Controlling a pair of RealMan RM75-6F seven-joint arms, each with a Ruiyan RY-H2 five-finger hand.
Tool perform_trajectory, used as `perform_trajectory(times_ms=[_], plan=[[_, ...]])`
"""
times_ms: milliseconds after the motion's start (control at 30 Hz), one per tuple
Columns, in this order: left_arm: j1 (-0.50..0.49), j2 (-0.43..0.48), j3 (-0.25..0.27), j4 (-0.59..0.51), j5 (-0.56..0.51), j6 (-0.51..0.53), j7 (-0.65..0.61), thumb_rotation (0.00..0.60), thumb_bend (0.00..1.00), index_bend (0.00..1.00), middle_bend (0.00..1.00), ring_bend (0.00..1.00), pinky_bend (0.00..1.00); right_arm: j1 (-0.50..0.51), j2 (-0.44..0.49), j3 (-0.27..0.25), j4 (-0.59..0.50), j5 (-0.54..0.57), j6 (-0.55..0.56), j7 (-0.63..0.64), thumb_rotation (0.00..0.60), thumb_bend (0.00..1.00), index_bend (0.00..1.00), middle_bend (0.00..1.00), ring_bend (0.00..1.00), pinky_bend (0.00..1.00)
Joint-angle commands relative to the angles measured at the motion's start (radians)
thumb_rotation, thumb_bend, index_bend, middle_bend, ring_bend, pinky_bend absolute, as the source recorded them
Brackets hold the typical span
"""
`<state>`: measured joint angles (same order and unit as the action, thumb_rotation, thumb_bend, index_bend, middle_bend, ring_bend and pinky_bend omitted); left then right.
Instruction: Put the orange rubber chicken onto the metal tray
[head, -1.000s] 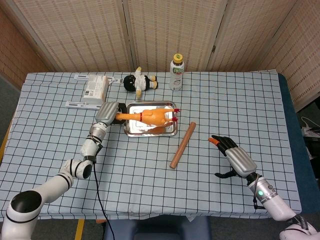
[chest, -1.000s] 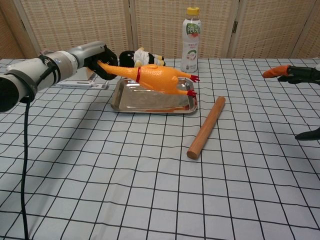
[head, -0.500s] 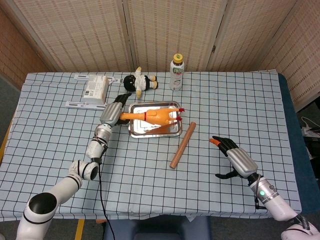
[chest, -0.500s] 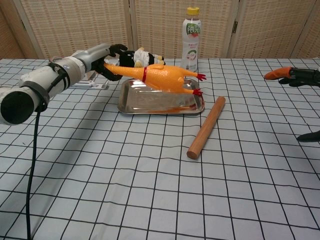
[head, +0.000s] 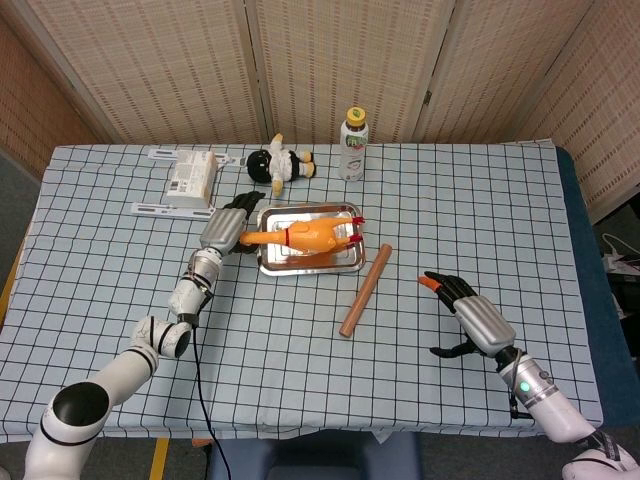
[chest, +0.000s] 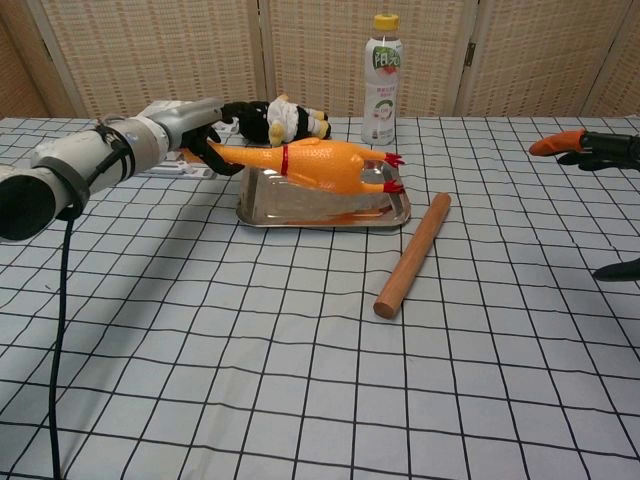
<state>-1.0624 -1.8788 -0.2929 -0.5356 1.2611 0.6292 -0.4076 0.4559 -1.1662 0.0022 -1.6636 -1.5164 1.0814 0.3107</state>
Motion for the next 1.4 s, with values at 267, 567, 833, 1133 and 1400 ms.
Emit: perform_trajectory(times_ms=[267, 567, 833, 1133, 1400], plan=[[-0.015, 0.152, 0.008, -0.213, -0.008, -0.212, -0.120, 0.600, 0.34, 0.00, 0.00, 0.00, 0.10, -0.005, 0.001, 0.002, 0.000, -0.008, 0.009, 0.010, 0.600, 0.07, 0.00, 0.00, 0.00, 0.00], [0.003, 0.225, -0.009, -0.369, 0.033, -0.165, -0.198, 0.600, 0.34, 0.00, 0.00, 0.00, 0.08, -0.011, 0.002, 0.006, 0.003, -0.009, 0.017, 0.015, 0.600, 0.07, 0.00, 0.00, 0.00, 0.00], [0.178, 0.454, 0.080, -0.790, 0.184, 0.173, -0.011, 0.600, 0.34, 0.00, 0.00, 0.00, 0.06, -0.078, 0.022, 0.002, -0.030, -0.028, 0.140, -0.085, 0.600, 0.07, 0.00, 0.00, 0.00, 0.00], [0.604, 0.753, 0.378, -1.216, 0.336, 0.647, 0.495, 0.600, 0.35, 0.00, 0.00, 0.00, 0.05, -0.266, 0.109, -0.112, -0.177, -0.029, 0.304, -0.451, 0.600, 0.07, 0.00, 0.00, 0.00, 0.00], [0.927, 0.744, 0.568, -1.111, 0.431, 0.932, 0.588, 0.600, 0.36, 0.00, 0.00, 0.00, 0.04, -0.467, 0.047, -0.177, -0.084, -0.138, 0.564, -0.515, 0.600, 0.07, 0.00, 0.00, 0.00, 0.00]])
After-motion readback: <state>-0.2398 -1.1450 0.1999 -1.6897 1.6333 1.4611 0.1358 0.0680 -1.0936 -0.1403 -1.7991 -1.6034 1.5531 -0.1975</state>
